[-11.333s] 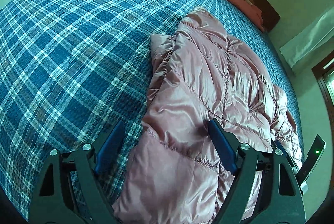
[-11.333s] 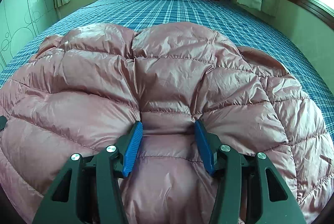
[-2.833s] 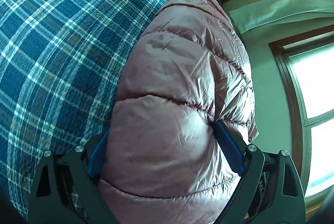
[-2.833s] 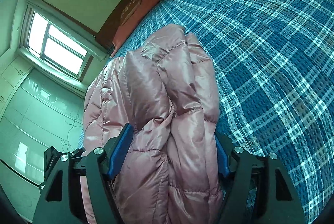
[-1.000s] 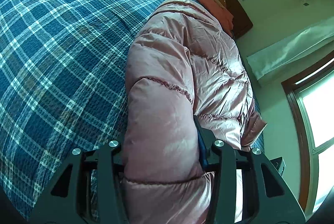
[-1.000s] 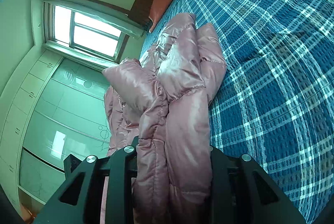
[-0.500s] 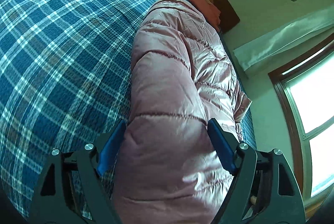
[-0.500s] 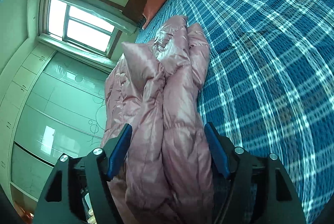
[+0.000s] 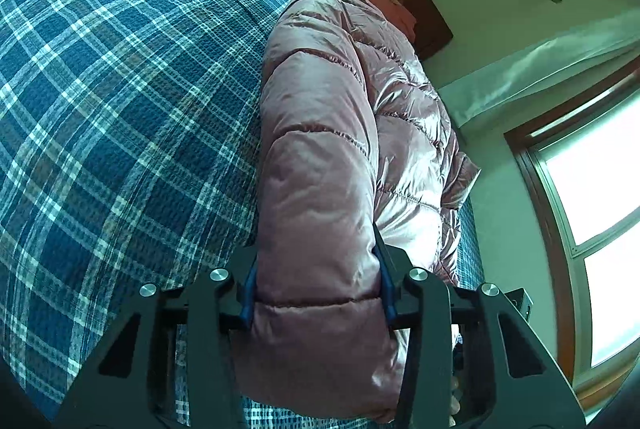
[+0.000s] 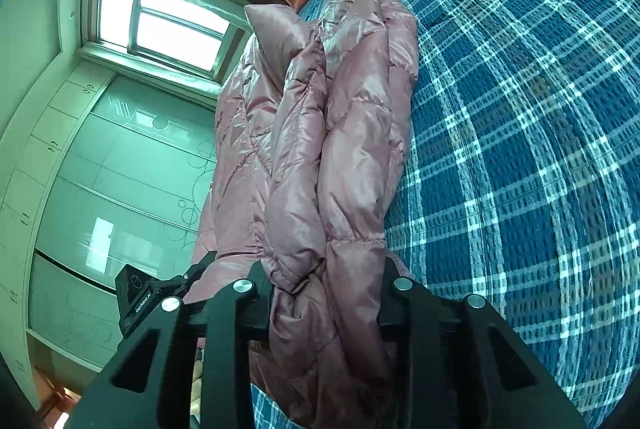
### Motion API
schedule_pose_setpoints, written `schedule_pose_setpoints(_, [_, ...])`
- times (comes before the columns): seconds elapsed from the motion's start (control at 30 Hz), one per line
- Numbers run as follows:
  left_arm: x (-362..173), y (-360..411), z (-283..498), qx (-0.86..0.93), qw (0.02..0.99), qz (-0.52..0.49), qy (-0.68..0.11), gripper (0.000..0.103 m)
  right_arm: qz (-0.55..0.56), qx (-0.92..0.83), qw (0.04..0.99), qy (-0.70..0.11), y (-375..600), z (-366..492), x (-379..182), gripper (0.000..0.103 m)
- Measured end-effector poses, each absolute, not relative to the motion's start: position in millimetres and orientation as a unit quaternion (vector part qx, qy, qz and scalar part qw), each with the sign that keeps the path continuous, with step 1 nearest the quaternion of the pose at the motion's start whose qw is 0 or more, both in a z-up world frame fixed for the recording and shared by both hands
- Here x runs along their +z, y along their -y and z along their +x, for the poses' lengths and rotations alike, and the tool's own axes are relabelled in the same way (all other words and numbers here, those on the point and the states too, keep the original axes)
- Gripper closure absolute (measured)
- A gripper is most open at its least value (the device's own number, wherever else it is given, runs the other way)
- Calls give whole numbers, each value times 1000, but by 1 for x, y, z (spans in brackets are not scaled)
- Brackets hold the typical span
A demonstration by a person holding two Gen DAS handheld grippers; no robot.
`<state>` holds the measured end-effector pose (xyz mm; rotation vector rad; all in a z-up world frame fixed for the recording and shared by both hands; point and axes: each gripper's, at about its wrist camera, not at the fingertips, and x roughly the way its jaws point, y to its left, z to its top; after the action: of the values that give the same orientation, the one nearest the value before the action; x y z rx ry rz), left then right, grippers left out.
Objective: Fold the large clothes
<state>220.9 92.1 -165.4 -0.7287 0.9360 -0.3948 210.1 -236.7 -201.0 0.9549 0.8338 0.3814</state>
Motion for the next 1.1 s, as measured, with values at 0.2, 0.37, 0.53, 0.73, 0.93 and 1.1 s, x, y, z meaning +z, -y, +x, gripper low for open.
schedule_pose_setpoints(0.2, [-165,-105,223,-189,808,-339,-443,34,430,163,797,-391,246,206,-194,45])
schedule_pose_setpoints(0.37, [-151,-133,233,-179,824,-333,-422,26,387,128,830,-380,265,211,-171,30])
schedule_pose_setpoints(0.53, [-151,-142,280,-181,800,-370,-435,26,392,111,835,-369,279,262,-155,29])
schedule_pose_setpoints(0.73, [-145,-119,335,-181,799,-355,-450,26,409,105,824,-377,284,330,-156,29])
schedule_pose_setpoints(0.93, [-154,-97,358,-152,808,-309,-479,38,450,91,799,-389,292,352,-186,57])
schedule_pose_setpoints(1.1, [-163,-89,361,-149,814,-283,-485,51,472,101,782,-395,293,356,-209,76])
